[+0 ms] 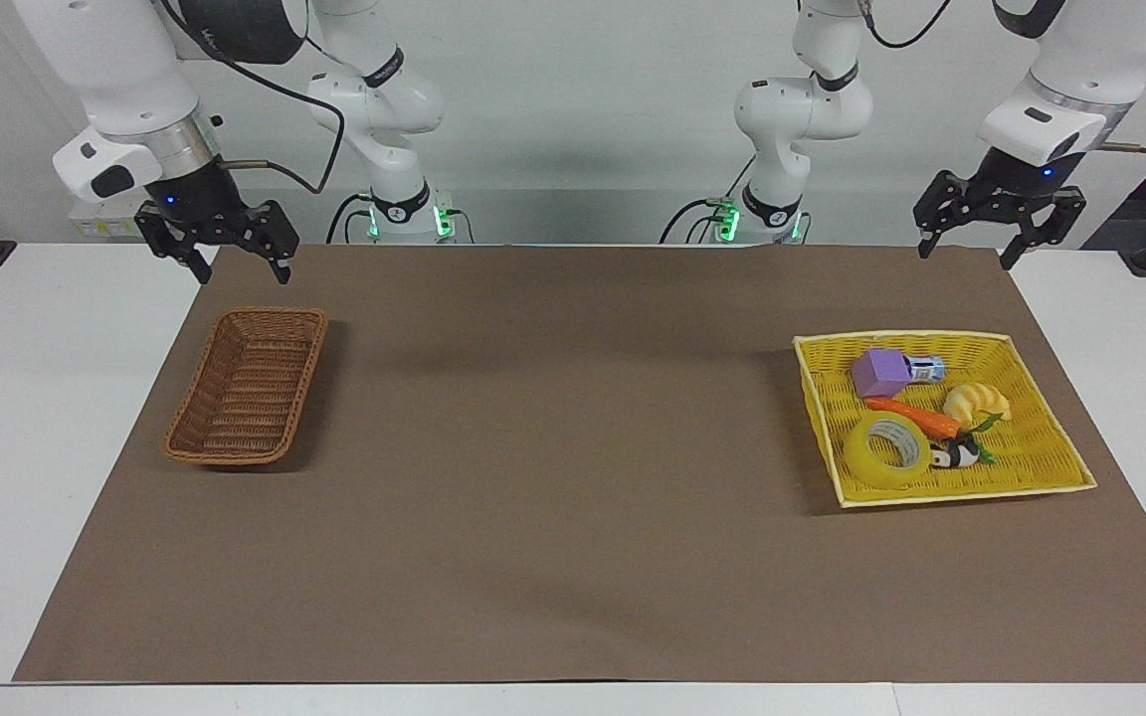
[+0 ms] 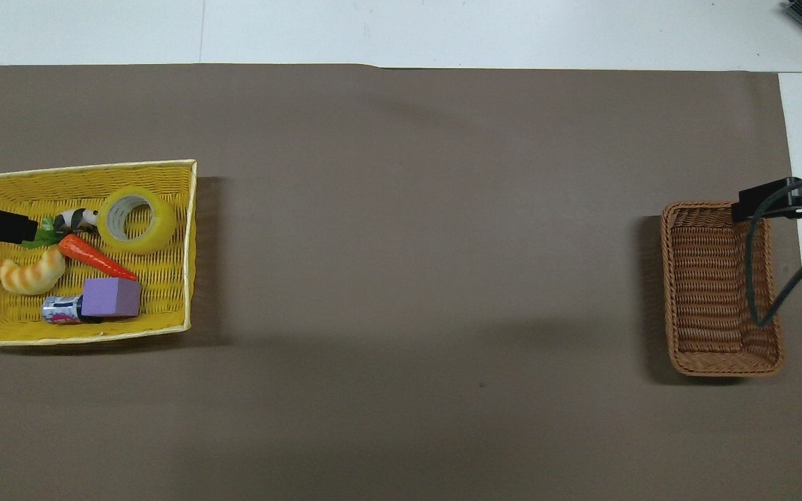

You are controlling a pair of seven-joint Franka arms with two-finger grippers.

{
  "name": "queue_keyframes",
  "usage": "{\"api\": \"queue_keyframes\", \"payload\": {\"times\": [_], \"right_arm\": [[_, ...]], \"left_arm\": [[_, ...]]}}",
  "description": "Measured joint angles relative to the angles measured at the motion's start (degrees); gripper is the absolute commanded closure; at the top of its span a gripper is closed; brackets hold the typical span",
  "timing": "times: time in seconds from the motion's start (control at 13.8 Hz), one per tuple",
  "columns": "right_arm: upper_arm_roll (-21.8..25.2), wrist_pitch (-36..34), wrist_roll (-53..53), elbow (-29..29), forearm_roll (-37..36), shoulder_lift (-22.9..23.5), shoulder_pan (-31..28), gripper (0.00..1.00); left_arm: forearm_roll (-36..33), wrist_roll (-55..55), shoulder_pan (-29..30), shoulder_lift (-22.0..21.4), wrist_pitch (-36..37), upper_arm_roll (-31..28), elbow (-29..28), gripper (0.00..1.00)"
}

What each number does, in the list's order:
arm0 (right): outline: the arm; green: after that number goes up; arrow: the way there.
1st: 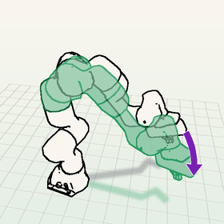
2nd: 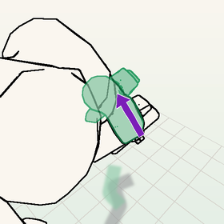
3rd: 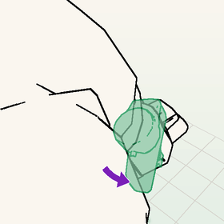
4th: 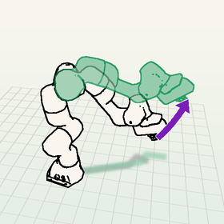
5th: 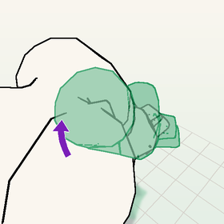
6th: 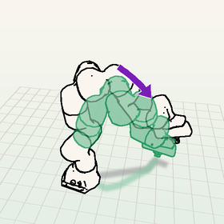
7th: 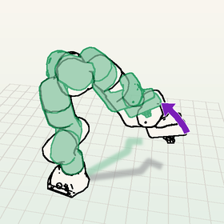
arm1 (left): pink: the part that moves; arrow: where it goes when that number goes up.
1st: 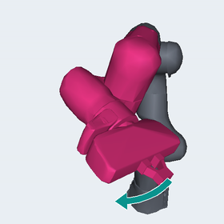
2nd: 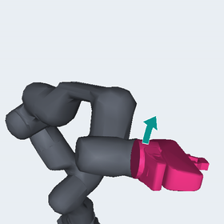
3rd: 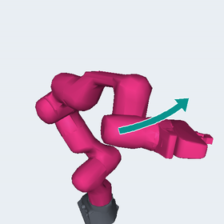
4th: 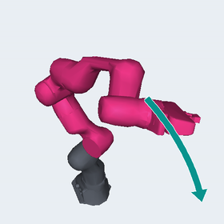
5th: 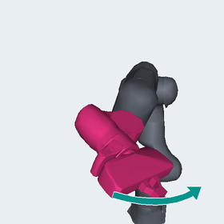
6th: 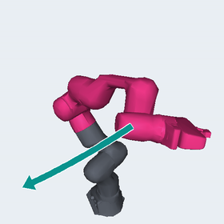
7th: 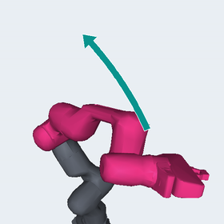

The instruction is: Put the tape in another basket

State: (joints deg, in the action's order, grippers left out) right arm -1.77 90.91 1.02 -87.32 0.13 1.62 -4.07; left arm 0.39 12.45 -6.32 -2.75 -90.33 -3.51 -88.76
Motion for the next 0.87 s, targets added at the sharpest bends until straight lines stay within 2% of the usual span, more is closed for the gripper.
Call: {"api": "queue_keyframes", "payload": {"times": [0.87], "right_arm": [[-0.08, -0.52, 0.00, -1.59, 0.21, -0.95, 0.03, 0.00]], "left_arm": [[0.00, 0.00, -0.01, 0.00, 0.00, 0.02, 0.00, 0.00]]}}
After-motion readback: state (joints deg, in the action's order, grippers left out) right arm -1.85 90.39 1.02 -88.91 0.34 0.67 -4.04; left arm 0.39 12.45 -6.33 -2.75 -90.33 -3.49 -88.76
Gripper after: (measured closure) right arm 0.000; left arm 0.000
